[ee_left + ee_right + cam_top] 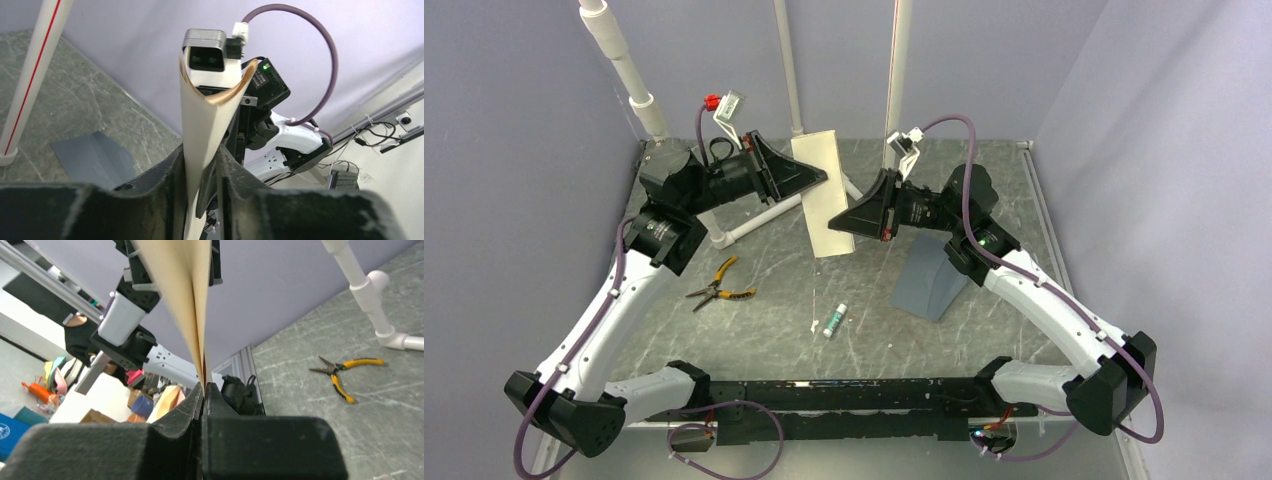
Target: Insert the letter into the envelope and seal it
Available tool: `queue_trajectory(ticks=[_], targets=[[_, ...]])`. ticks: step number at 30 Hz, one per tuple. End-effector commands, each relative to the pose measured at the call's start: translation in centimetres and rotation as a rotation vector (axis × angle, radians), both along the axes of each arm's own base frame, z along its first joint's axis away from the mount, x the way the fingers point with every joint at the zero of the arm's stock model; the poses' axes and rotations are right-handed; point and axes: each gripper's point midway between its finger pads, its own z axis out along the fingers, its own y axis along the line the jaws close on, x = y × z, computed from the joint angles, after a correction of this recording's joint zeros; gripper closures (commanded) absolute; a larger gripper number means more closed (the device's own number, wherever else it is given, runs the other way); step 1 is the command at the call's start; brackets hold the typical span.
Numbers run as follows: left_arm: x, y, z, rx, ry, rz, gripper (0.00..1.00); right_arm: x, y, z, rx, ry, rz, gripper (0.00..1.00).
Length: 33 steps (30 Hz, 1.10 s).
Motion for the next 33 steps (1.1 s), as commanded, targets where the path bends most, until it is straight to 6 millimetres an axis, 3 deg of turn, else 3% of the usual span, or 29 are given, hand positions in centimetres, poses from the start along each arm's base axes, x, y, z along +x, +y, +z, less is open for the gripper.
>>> queue_trajectory(ticks=[1, 7, 12, 14, 16, 18, 27, 30, 33], targets=[[0.0, 0.6, 1.1, 0.027, -0.047, 0.041, 0.91, -1.3, -0.5, 1.2, -0.030, -0.077, 0.044, 1.00], [-0.5, 0.7, 1.9, 0.039, -0.065, 0.016, 0.83, -1.5, -0.5, 0.3, -0.067, -0.076, 0.066, 1.00], [-0.8, 0.6, 1.9, 0.030, -0.090, -0.006, 0.97, -1.5, -0.5, -0.1, -0.085, -0.085, 0.071, 0.98], [-1.0, 0.5, 2.0, 0.014, -0.111, -0.020, 0.98, -1.3, -0.3, 0.3, -0.074, -0.090, 0.070, 0.62], [-0.9, 0.4, 1.7, 0.014, -0.108, -0.027, 0.98, -1.2, 0.4, 0.7, -0.051, -0.080, 0.090, 0.49], [-0.8, 0.2, 1.4, 0.017, -0.099, -0.034, 0.98, -0.9, 0.8, 1.1, -0.038, -0.099, 0.093, 0.46], [-0.6, 0.3, 1.5, 0.017, -0.079, -0.024, 0.97, -1.8, 1.9, 1.2, 0.016, -0.116, 0.191, 0.49], [-0.3, 0.3, 1.4, 0.024, -0.074, -0.009, 0.97, -2.0, 2.1, 0.7, 0.001, -0.102, 0.192, 0.57], [0.1, 0.4, 1.2, 0.038, -0.061, 0.010, 0.98, -2.3, 1.9, -0.5, -0.028, -0.081, 0.194, 0.72]])
